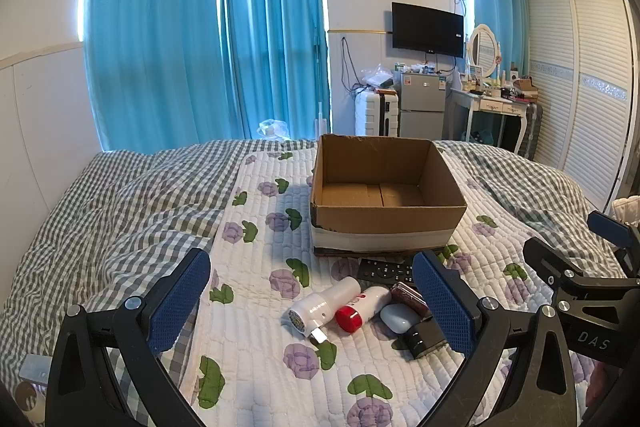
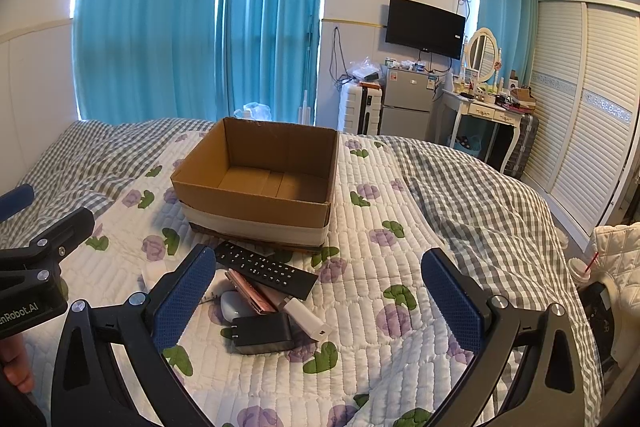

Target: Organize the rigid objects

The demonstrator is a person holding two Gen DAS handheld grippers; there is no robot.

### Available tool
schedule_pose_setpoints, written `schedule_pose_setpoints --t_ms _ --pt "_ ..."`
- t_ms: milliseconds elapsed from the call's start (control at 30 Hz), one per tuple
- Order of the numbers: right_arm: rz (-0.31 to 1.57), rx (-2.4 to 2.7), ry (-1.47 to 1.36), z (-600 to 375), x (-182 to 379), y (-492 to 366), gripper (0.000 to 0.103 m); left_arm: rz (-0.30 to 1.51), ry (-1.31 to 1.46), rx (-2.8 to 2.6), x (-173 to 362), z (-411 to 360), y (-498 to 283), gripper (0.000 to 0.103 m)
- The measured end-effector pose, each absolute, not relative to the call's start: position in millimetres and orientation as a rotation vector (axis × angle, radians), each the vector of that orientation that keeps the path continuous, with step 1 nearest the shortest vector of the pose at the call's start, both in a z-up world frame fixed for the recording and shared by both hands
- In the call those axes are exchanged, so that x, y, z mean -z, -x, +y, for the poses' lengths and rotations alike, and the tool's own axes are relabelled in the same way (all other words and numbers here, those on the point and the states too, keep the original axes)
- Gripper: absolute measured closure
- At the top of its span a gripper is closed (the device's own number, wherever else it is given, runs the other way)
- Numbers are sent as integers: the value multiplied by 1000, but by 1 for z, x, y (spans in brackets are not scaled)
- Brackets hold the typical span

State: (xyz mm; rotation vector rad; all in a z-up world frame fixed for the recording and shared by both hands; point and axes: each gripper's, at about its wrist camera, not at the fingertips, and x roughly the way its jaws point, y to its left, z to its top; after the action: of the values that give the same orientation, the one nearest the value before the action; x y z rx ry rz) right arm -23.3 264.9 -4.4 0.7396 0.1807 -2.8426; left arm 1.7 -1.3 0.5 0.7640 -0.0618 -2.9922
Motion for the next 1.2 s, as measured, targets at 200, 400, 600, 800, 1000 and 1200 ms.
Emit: schedule_pose_setpoints --t_ms 200,400,600,800,1000,1200 --pt "184 2842 -739 264 4 23 0 -62 -764 2992 0 -1 -2 0" --pt "196 2842 -735 264 5 19 0 -68 -765 2993 -1 1 -3 0" --pt "222 2841 -736 262 -2 21 0 -89 -765 2978 -10 4 1 0" --pt "309 2820 -726 254 -20 39 0 -137 -775 2928 -20 6 29 0" --pt "349 2764 -795 248 -11 74 0 -163 -959 2885 16 1 76 0" --pt "351 2704 -946 250 36 110 0 -207 -1180 2798 72 2 104 0"
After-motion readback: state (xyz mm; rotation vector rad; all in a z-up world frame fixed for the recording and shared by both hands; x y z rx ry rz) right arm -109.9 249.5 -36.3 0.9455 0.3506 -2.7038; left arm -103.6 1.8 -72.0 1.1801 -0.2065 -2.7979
